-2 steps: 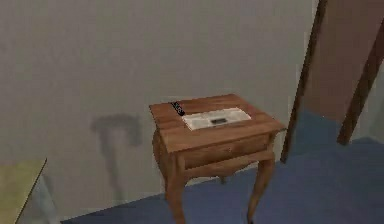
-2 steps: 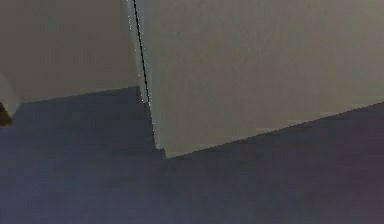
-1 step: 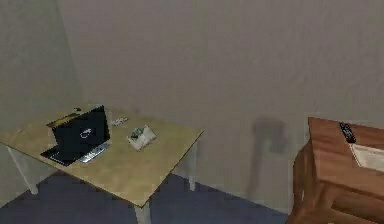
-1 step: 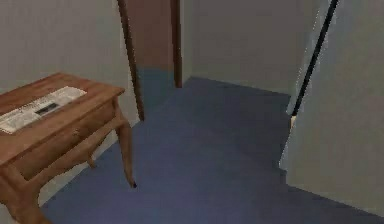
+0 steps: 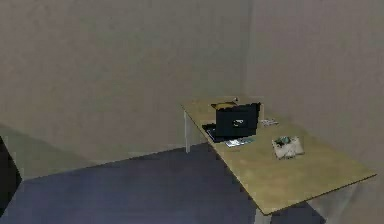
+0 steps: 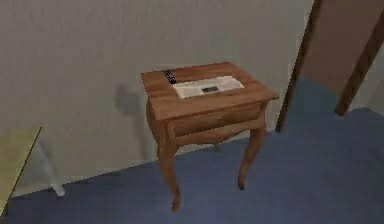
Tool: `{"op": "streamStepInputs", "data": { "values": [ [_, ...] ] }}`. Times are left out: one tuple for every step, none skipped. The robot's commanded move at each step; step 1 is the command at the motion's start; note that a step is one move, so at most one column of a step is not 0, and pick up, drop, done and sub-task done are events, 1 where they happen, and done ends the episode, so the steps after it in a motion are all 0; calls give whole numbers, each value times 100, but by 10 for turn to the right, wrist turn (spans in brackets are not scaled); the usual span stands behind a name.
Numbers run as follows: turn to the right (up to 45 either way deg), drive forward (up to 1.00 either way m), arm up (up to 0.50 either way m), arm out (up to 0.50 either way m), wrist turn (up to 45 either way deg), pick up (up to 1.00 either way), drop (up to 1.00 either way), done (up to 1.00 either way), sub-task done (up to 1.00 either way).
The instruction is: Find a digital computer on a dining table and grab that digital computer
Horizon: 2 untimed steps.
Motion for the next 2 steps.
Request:
{"op": "streamStepInputs", "data": {
  "values": [
    [-180,0,0,0,0,0,0,0,0],
    [0,60,0,0,0,0,0,0,0]
  ]
}}
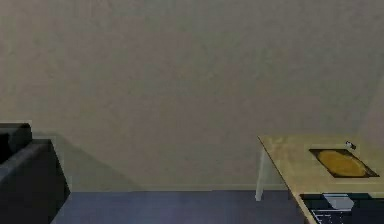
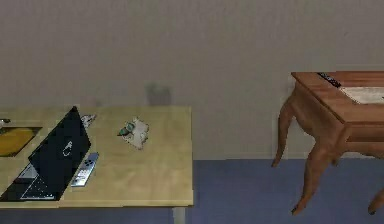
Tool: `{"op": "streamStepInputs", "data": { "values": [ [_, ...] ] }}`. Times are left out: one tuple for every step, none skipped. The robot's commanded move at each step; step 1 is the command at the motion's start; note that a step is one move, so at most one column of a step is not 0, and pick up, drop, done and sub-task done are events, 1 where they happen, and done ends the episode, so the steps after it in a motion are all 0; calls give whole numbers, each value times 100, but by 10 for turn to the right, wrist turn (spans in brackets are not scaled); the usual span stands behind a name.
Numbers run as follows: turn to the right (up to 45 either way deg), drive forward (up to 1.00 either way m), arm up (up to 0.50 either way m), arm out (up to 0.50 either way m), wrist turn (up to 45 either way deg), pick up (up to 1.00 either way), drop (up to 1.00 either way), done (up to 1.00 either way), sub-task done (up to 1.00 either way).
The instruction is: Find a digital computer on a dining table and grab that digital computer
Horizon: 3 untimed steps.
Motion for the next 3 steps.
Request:
{"op": "streamStepInputs", "data": {
  "values": [
    [-360,0,0,0,0,0,0,0,0],
    [0,0,50,0,0,0,0,0,0],
    [0,0,22,0,0,0,0,0,0]
  ]
}}
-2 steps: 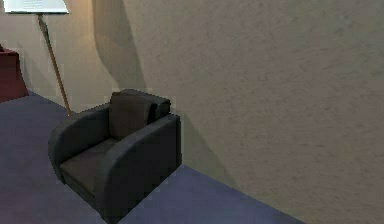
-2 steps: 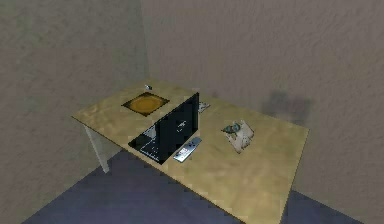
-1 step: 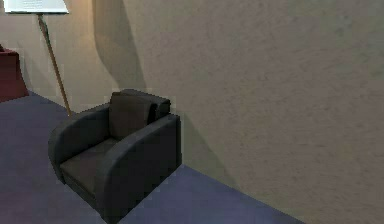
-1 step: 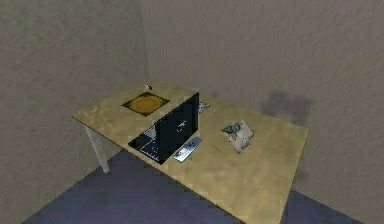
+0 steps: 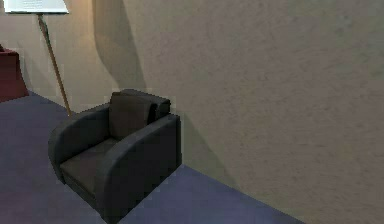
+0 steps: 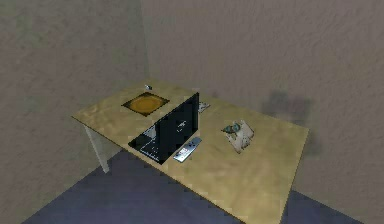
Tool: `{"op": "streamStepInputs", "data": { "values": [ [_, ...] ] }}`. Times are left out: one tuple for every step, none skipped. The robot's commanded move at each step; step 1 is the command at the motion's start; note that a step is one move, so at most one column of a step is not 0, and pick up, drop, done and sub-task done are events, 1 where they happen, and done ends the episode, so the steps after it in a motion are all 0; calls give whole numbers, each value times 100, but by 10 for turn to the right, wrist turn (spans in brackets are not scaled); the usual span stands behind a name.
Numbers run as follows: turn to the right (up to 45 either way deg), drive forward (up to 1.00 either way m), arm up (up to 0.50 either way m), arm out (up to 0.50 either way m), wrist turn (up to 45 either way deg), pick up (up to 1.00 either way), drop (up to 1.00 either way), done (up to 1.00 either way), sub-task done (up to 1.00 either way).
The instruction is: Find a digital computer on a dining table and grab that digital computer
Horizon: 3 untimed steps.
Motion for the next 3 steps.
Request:
{"op": "streamStepInputs", "data": {
  "values": [
    [0,0,0,46,0,0,0,0,0],
    [0,0,0,0,450,0,0,0,0],
    [0,0,0,0,450,0,0,0,0]
  ]
}}
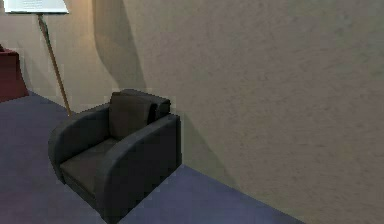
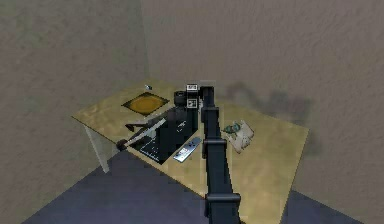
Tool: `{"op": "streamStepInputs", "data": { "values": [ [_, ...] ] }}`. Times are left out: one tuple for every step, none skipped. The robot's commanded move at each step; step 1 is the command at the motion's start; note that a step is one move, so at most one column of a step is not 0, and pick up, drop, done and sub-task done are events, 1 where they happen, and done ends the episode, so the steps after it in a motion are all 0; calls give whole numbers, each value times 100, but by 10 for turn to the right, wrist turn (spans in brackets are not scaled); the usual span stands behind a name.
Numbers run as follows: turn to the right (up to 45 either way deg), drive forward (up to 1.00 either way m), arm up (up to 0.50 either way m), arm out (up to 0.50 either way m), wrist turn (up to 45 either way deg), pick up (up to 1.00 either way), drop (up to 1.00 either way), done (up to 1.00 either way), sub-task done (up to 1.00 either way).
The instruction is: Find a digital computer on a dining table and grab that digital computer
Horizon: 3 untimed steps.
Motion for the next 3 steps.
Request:
{"op": "streamStepInputs", "data": {
  "values": [
    [0,0,0,0,450,0,0,0,0],
    [0,0,0,0,60,0,0,0,0],
    [0,0,-30,0,0,0,0,0,0]
  ]
}}
